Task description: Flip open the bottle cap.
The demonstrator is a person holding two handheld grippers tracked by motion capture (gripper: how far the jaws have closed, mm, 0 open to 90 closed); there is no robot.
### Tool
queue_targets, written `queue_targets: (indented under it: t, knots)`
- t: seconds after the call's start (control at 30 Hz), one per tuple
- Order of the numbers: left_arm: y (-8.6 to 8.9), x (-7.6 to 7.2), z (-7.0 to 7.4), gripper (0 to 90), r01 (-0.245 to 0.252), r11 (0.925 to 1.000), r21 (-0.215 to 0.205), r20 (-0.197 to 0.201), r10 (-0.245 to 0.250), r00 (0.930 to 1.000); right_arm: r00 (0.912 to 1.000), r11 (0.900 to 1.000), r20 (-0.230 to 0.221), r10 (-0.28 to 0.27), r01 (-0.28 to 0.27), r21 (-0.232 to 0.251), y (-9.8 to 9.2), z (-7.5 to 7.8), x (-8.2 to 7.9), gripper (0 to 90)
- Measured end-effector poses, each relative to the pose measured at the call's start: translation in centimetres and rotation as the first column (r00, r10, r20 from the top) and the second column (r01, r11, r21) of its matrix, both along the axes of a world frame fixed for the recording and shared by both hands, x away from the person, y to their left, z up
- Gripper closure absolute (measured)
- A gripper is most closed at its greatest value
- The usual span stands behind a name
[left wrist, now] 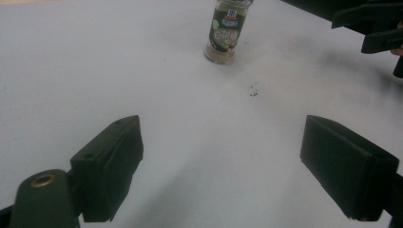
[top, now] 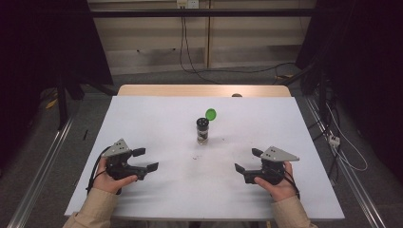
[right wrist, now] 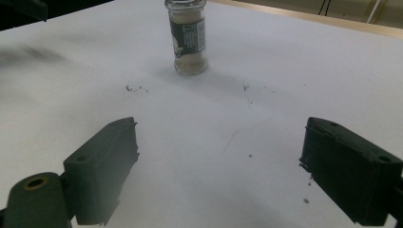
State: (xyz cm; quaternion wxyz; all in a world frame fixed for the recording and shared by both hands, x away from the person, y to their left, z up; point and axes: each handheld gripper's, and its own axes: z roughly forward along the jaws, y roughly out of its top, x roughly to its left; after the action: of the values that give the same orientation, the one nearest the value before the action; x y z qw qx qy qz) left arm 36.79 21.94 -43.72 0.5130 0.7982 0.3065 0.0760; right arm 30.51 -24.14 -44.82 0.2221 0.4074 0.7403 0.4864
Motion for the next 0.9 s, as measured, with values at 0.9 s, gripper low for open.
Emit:
queue_targets:
  t: [0.9]
  knots:
    - [0.4,-0.5,-0.2,12.1,-0.011,0.9999,0.007,0.009,0.011,0.9999,0.9987,0.999,-0.002,-0.051,0.051,-0.005,-2.9,-0.6,-1.6,11.6]
